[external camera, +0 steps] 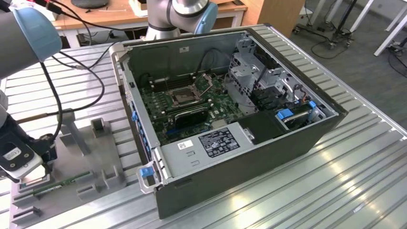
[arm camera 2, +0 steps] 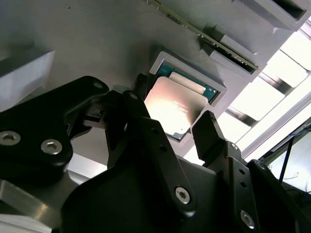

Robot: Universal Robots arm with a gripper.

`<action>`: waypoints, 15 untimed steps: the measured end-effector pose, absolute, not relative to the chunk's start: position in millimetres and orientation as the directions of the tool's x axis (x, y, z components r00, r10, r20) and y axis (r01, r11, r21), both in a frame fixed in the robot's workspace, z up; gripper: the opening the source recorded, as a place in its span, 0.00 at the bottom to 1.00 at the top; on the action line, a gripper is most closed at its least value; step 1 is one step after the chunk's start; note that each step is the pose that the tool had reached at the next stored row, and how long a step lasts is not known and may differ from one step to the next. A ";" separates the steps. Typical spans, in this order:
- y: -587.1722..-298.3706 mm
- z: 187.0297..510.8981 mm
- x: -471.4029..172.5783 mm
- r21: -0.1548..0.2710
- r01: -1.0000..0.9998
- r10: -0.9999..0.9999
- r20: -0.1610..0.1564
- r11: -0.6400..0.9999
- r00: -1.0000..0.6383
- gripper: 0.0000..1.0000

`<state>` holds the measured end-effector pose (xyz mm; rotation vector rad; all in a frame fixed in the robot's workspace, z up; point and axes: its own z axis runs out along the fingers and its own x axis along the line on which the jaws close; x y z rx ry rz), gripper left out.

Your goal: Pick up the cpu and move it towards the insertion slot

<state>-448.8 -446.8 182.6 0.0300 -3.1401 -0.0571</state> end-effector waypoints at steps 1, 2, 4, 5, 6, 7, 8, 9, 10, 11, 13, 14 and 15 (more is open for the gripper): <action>-446.8 182.3 -448.8 0.037 -0.019 -0.019 0.001 0.999 -1.000 0.65; -446.7 182.1 -448.9 0.037 -0.019 -0.019 0.001 0.999 -1.000 0.65; -446.7 182.6 -448.9 0.038 -0.019 -0.019 0.001 0.999 -1.000 0.65; -446.7 183.2 -448.9 0.038 -0.019 -0.019 0.001 0.999 -1.000 0.65; -446.7 183.3 -448.8 0.038 -0.019 -0.019 0.001 0.999 -1.000 0.65; -446.7 183.3 -448.9 0.038 -0.019 -0.019 0.001 0.999 -1.000 0.65; -446.7 183.3 -448.9 0.038 -0.019 -0.019 0.001 0.999 -1.000 0.65; -446.7 183.3 -448.9 0.038 -0.019 -0.019 0.001 0.999 -1.000 0.65; -446.7 183.4 -448.8 0.038 -0.019 -0.019 0.001 0.999 -1.000 0.65; -446.7 183.4 -448.9 0.038 -0.019 -0.019 0.000 0.999 -1.000 0.65; -446.7 183.4 -448.8 0.038 -0.019 -0.019 0.000 0.999 -1.000 0.65; -446.7 183.4 -448.8 0.038 -0.019 -0.019 0.001 0.999 -1.000 0.65; -446.7 183.4 -448.8 0.038 -0.019 -0.019 0.000 0.999 -1.000 0.65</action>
